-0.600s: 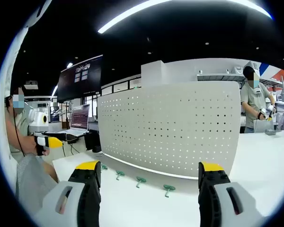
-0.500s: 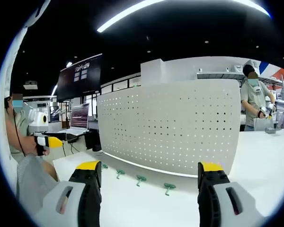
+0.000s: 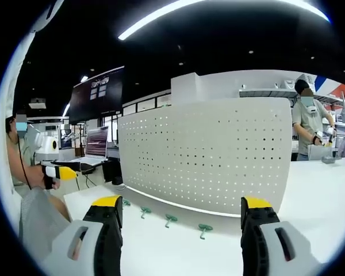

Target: Insert the hook assembly into the mounting plate slot until the hook locks in place.

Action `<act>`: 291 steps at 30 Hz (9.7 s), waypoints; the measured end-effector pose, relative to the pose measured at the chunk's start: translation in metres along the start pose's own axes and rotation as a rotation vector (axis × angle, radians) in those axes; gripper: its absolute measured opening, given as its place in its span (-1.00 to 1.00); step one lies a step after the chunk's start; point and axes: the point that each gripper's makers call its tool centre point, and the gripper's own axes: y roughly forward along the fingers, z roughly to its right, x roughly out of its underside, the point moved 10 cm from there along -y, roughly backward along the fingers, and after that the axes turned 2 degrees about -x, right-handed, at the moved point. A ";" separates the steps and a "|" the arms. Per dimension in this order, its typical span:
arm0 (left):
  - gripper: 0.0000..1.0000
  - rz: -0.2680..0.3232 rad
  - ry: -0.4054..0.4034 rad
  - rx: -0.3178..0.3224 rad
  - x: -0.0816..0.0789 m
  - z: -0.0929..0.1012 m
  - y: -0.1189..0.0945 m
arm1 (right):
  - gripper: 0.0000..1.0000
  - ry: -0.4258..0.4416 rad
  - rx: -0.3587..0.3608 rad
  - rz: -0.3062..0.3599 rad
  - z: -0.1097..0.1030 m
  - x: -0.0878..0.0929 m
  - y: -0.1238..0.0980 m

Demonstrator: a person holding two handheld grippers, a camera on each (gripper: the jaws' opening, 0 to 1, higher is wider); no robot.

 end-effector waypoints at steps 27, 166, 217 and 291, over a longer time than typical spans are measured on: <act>0.92 0.014 0.009 -0.005 -0.001 0.000 -0.001 | 0.63 -0.012 -0.001 0.004 -0.001 -0.001 -0.001; 0.32 -1.114 0.680 0.594 0.081 -0.164 0.155 | 0.35 0.039 -0.035 -0.046 0.007 0.012 0.040; -0.90 -1.156 0.721 0.553 0.079 -0.167 0.166 | 0.29 0.019 -0.027 -0.068 0.008 0.014 0.041; -0.95 -0.670 0.426 0.209 0.033 -0.131 0.139 | 0.26 0.056 -0.058 -0.040 0.004 0.005 0.043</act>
